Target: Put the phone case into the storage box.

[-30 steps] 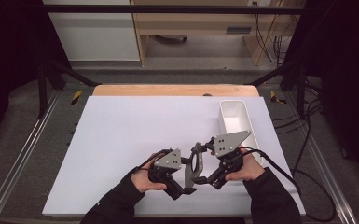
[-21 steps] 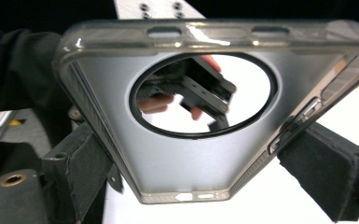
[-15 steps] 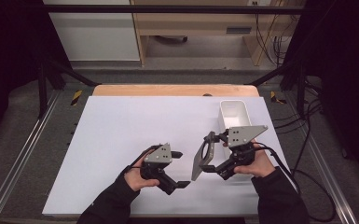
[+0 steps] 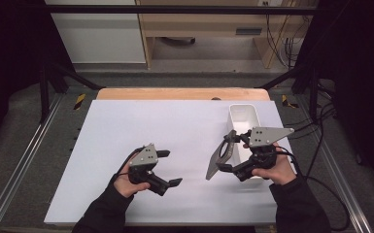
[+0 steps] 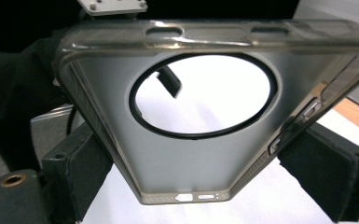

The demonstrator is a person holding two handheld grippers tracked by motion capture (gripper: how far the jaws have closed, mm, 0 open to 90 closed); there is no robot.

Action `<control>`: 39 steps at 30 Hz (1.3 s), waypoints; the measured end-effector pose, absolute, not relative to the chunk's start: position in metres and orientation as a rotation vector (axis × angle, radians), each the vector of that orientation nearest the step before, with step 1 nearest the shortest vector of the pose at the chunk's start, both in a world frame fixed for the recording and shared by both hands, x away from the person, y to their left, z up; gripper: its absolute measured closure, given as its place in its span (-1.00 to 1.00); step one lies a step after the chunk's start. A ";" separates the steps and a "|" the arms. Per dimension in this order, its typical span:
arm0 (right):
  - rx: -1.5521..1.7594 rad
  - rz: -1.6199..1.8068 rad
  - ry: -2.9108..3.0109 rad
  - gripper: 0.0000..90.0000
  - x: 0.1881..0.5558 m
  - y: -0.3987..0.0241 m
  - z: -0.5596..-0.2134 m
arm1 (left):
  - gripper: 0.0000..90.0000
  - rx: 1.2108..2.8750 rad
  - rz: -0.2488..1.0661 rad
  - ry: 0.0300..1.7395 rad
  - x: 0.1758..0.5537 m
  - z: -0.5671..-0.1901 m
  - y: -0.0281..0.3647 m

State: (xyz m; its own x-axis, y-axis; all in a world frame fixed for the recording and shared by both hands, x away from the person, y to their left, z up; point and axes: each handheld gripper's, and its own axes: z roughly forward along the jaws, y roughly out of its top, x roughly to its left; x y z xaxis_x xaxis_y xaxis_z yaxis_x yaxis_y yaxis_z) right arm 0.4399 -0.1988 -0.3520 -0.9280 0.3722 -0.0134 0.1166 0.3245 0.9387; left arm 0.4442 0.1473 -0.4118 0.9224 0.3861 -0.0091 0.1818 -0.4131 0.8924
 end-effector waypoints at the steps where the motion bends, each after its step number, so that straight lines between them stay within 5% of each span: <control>1: 0.457 1.644 2.354 -0.74 0.440 -0.200 -0.351 | -0.99 2.001 0.252 0.423 0.444 -0.412 0.152; 39: 0.776 1.510 2.129 -0.74 0.454 -0.209 -0.318 | -1.00 1.867 0.442 0.699 0.439 -0.434 0.241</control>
State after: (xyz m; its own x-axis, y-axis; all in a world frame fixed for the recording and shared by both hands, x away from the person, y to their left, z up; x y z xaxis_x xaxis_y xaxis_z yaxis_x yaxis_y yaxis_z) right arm 0.4540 -0.2086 -0.3179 -0.7583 0.6517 -0.0154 0.2008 0.2559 0.9456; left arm 0.4390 0.2415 -0.4345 0.7612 0.6482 -0.0170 0.2622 -0.2836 0.9224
